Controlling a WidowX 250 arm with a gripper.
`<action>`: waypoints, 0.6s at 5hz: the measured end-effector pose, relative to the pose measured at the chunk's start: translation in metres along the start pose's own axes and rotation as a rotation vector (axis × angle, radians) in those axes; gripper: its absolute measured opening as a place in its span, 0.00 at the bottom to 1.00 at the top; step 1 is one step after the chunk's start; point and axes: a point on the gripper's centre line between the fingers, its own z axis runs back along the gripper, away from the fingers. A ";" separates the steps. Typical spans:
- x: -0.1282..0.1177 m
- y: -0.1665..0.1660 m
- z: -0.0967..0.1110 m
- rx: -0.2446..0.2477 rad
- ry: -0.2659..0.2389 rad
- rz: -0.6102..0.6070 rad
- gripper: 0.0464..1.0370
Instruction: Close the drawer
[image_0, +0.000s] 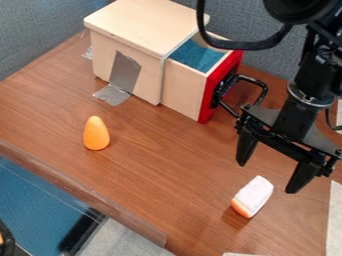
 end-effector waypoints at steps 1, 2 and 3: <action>-0.001 0.001 -0.011 0.019 0.037 0.002 0.96; 0.037 0.012 -0.012 0.054 0.034 0.055 0.96; 0.073 0.027 -0.011 0.074 -0.010 0.085 0.96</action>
